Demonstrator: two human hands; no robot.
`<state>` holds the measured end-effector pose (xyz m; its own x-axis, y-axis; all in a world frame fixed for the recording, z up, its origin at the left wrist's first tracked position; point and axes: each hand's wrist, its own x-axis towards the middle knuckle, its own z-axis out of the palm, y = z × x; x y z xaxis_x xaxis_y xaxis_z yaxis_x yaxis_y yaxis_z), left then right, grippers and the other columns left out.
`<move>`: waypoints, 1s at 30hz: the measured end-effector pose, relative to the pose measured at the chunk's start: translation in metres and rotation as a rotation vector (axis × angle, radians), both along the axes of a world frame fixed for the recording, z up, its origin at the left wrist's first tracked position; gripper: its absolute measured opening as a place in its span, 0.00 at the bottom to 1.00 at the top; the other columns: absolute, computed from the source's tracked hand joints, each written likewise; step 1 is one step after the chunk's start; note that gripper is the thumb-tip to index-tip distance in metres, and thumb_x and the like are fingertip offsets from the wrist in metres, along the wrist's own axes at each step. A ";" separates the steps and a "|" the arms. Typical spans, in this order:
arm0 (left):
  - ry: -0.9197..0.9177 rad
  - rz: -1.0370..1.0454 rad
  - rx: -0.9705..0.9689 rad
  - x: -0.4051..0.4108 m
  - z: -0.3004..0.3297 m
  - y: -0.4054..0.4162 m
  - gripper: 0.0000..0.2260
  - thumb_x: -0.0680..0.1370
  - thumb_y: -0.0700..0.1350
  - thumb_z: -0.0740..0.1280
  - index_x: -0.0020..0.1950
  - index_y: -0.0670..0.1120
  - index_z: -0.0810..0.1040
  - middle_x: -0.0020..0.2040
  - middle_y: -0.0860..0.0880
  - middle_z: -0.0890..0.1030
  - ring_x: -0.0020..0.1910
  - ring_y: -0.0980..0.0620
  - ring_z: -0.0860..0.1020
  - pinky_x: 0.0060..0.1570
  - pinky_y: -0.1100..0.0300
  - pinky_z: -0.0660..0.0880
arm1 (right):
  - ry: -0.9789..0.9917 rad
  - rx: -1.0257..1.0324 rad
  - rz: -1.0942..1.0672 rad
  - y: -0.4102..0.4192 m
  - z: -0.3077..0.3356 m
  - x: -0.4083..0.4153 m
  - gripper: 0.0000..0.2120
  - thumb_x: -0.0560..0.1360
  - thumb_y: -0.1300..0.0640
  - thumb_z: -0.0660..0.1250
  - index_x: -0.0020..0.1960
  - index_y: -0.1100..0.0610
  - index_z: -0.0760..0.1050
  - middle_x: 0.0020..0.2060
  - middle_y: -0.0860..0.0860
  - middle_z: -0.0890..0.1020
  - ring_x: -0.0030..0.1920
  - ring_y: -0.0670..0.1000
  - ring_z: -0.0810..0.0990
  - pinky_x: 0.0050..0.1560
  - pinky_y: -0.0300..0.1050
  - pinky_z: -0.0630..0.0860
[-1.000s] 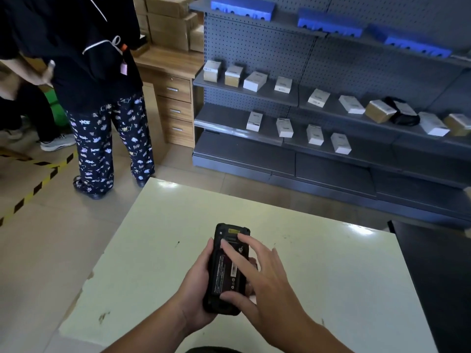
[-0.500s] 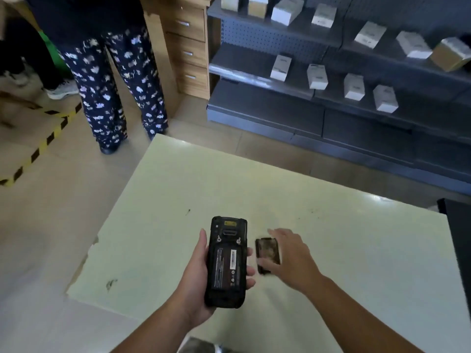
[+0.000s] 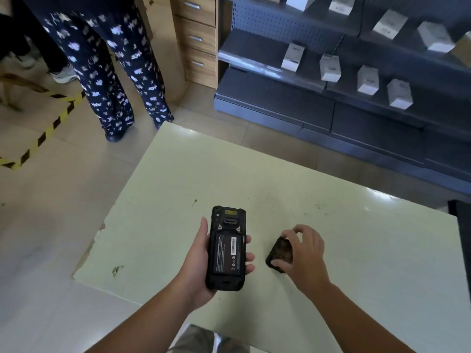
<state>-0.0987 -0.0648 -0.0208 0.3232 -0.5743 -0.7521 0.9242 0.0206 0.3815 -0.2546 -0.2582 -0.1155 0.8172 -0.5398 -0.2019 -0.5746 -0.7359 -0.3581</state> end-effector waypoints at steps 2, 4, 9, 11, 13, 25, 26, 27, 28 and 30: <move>-0.006 0.000 0.001 0.000 0.008 -0.003 0.37 0.81 0.69 0.51 0.61 0.39 0.84 0.59 0.37 0.82 0.45 0.38 0.82 0.51 0.41 0.82 | -0.049 0.206 -0.069 -0.002 0.012 -0.004 0.22 0.70 0.58 0.80 0.60 0.49 0.76 0.57 0.51 0.79 0.59 0.56 0.78 0.59 0.49 0.75; -0.023 -0.013 0.001 -0.001 0.021 -0.005 0.37 0.81 0.69 0.51 0.61 0.39 0.84 0.59 0.37 0.82 0.46 0.38 0.82 0.51 0.42 0.83 | -0.141 0.301 -0.151 -0.005 0.039 -0.001 0.18 0.76 0.63 0.75 0.61 0.46 0.79 0.55 0.48 0.83 0.57 0.52 0.82 0.58 0.44 0.78; -0.106 -0.077 -0.025 -0.007 0.057 -0.013 0.36 0.80 0.69 0.52 0.58 0.42 0.86 0.54 0.36 0.84 0.44 0.37 0.83 0.46 0.43 0.83 | -0.662 0.491 -0.153 0.009 0.182 0.031 0.17 0.75 0.68 0.74 0.61 0.53 0.83 0.53 0.44 0.86 0.55 0.42 0.84 0.53 0.31 0.78; -0.156 -0.116 -0.040 -0.010 0.069 -0.016 0.36 0.80 0.69 0.50 0.62 0.44 0.84 0.58 0.36 0.85 0.49 0.37 0.84 0.47 0.43 0.83 | -0.605 0.516 0.054 0.032 0.217 0.034 0.17 0.76 0.65 0.74 0.63 0.52 0.83 0.52 0.43 0.86 0.54 0.48 0.84 0.53 0.36 0.80; -0.181 -0.145 -0.065 -0.012 0.082 -0.019 0.35 0.80 0.70 0.49 0.64 0.46 0.83 0.60 0.38 0.85 0.54 0.38 0.85 0.46 0.45 0.83 | -0.513 0.524 0.158 0.048 0.229 0.034 0.18 0.78 0.62 0.73 0.65 0.48 0.82 0.52 0.43 0.84 0.53 0.49 0.82 0.50 0.39 0.81; -0.192 -0.142 -0.126 -0.020 0.106 -0.025 0.33 0.79 0.71 0.52 0.61 0.50 0.85 0.53 0.42 0.87 0.43 0.43 0.86 0.38 0.53 0.81 | -0.453 0.439 0.266 0.043 0.247 0.035 0.17 0.80 0.56 0.71 0.67 0.44 0.78 0.57 0.35 0.81 0.60 0.40 0.78 0.58 0.33 0.76; -0.197 -0.147 -0.124 -0.021 0.106 -0.025 0.33 0.79 0.71 0.52 0.61 0.50 0.86 0.53 0.42 0.87 0.43 0.43 0.85 0.39 0.52 0.81 | -0.444 0.422 0.275 0.041 0.246 0.033 0.17 0.80 0.55 0.71 0.67 0.43 0.78 0.57 0.33 0.80 0.60 0.40 0.77 0.57 0.32 0.75; -0.197 -0.148 -0.127 -0.021 0.107 -0.025 0.33 0.78 0.71 0.53 0.61 0.50 0.85 0.52 0.42 0.87 0.43 0.42 0.85 0.41 0.51 0.80 | -0.435 0.406 0.285 0.040 0.244 0.031 0.18 0.80 0.55 0.71 0.68 0.43 0.77 0.57 0.31 0.79 0.61 0.39 0.76 0.58 0.31 0.74; -0.201 -0.147 -0.134 -0.022 0.108 -0.025 0.34 0.78 0.72 0.53 0.62 0.49 0.85 0.51 0.41 0.87 0.44 0.41 0.85 0.42 0.50 0.80 | -0.429 0.392 0.296 0.039 0.243 0.029 0.19 0.79 0.54 0.72 0.68 0.42 0.76 0.57 0.30 0.77 0.62 0.40 0.75 0.59 0.32 0.73; -0.215 -0.155 -0.156 -0.023 0.111 -0.026 0.35 0.77 0.72 0.54 0.63 0.47 0.84 0.47 0.41 0.86 0.43 0.41 0.83 0.39 0.51 0.81 | -0.425 0.337 0.322 0.038 0.238 0.027 0.22 0.78 0.50 0.73 0.70 0.40 0.74 0.58 0.32 0.75 0.64 0.43 0.72 0.63 0.35 0.70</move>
<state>-0.1217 -0.0904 0.0904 0.3653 -0.7324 -0.5746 0.8192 -0.0402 0.5722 -0.2276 -0.2205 0.1224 0.9744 -0.2167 0.0599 -0.0997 -0.6552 -0.7488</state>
